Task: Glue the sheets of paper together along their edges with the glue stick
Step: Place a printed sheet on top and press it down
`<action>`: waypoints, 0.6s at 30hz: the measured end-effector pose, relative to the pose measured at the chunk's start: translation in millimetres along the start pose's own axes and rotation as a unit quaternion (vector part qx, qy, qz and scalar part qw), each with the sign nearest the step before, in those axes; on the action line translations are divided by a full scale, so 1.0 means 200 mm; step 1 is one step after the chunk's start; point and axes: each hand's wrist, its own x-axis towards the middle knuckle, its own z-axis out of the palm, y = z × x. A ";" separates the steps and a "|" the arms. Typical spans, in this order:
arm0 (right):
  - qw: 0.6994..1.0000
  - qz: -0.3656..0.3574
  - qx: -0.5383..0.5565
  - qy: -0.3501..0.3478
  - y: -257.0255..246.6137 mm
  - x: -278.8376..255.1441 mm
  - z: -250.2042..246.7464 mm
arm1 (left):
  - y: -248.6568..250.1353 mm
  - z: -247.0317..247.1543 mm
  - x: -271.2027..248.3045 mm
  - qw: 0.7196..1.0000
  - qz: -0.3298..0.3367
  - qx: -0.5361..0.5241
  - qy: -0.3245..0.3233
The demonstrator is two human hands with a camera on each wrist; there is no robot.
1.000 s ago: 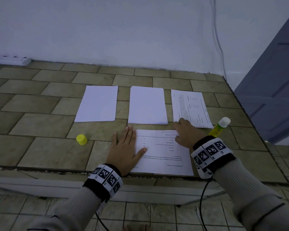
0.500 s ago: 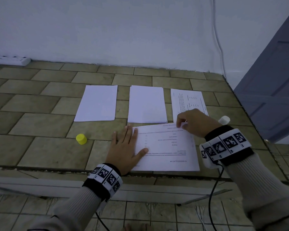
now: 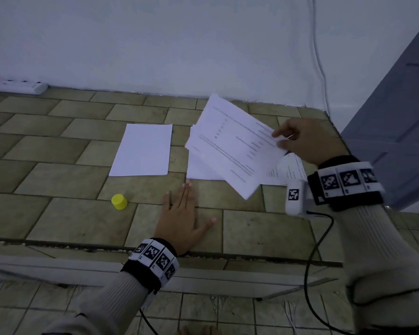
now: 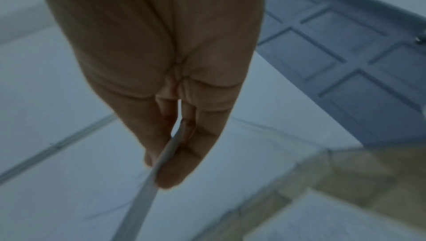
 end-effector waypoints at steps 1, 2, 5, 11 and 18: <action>0.999 0.023 0.040 0.006 0.02 0.02 0.06 | 0.00 0.00 0.00 1.000 0.000 0.001 0.000; 0.995 0.048 0.084 0.007 0.04 0.04 0.13 | 0.00 0.00 0.00 1.000 0.000 0.000 0.000; 0.973 0.122 0.196 0.006 0.09 0.10 0.34 | 0.00 0.00 0.00 1.000 -0.001 -0.005 -0.001; 0.967 0.184 0.170 0.043 0.13 0.14 0.61 | 0.00 0.00 0.00 1.000 -0.007 0.006 0.001; 0.987 0.154 0.051 -0.007 0.12 0.14 0.67 | 0.00 -0.01 0.00 1.000 -0.013 0.016 -0.007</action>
